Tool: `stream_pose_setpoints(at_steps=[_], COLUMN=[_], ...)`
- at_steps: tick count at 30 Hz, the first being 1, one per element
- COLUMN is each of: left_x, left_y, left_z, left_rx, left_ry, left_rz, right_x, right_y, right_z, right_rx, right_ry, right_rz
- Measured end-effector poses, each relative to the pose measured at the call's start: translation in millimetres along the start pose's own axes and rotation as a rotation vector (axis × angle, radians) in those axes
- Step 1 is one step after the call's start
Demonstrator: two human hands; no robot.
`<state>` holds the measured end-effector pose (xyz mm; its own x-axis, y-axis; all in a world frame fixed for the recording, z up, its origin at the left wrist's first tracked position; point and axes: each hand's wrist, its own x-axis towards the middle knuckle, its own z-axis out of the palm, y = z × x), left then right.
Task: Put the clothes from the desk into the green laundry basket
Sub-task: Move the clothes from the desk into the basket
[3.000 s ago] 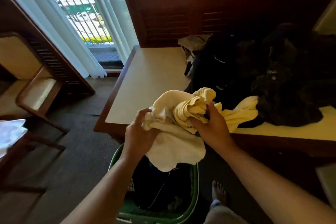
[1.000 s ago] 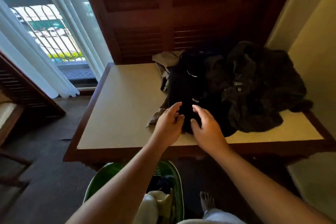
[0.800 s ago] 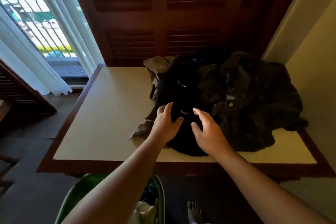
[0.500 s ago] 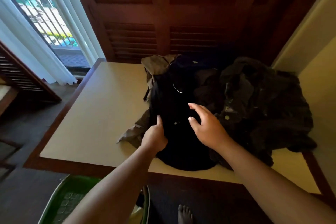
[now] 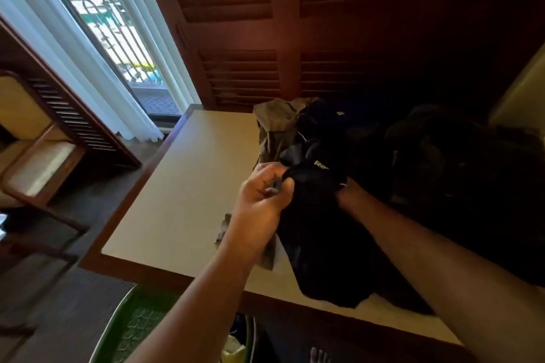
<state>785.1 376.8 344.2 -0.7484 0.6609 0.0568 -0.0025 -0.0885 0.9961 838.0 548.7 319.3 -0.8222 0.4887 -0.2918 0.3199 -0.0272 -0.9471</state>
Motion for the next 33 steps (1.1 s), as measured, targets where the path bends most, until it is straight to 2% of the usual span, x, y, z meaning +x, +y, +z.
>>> stream_pose_setpoints(at_steps=[2,3,4,6,9,13,15,17,18,20,22,24,26,28,29,30,31,32,33], left_x=[5,7,10,13,14,19,16,8,5,0,-4,-6,-6,-6,-7,-7,-7,-7,-8], left_y=[-11,-17,-26,-43,-63,-59,-54,-60,-67,-82,-94,-104,-112,-113,-112,-111,-109,-108,-109], left_z=[-14,-22,-29,-37,-36,-24,-13,-7,-6,-4,0,-2,-13,-28,-37,-45,-51,-55,-58], left_rx=[0.082,0.035,-0.025,-0.101,-0.13,0.089,0.086,0.114,0.221,0.585,0.887,0.978,0.909,0.742,0.648,0.587,0.572,0.597,0.641], left_ry=[0.323,0.419,0.476,0.5,0.508,0.519,0.455,0.296,0.177,-0.039,-0.123,-0.123,-0.02,0.189,0.289,0.351,0.378,0.383,0.379], left_rz=[-0.038,-0.073,-0.094,-0.174,-0.358,-0.449,-0.412,-0.296,-0.249,-0.296,-0.377,-0.341,-0.235,-0.173,-0.161,-0.15,-0.14,-0.135,-0.128], right_x=[-4,-4,-9,-8,19,60,78,95,100,109,108,99,80,59,48,39,34,35,41], right_y=[7,10,4,5,26,41,44,49,52,59,67,69,63,55,48,42,38,38,40], right_z=[19,29,36,37,12,-18,-24,-24,-24,-18,-12,-5,2,4,4,3,0,-2,-4], right_rx=[0.011,-0.019,0.028,-0.066,-0.593,-1.243,-1.425,-1.557,-1.619,-1.758,-1.827,-1.678,-1.2,-0.679,-0.444,-0.318,-0.311,-0.39,-0.519], right_ry=[-0.11,-0.188,-0.287,-0.374,-0.249,-0.058,-0.025,0.012,0.014,-0.075,-0.254,-0.423,-0.426,-0.42,-0.488,-0.576,-0.644,-0.648,-0.565], right_rz=[0.094,0.086,0.119,0.057,-0.192,-0.26,-0.289,-0.274,-0.289,-0.344,-0.33,-0.225,-0.102,0.041,0.166,0.272,0.301,0.24,0.12])
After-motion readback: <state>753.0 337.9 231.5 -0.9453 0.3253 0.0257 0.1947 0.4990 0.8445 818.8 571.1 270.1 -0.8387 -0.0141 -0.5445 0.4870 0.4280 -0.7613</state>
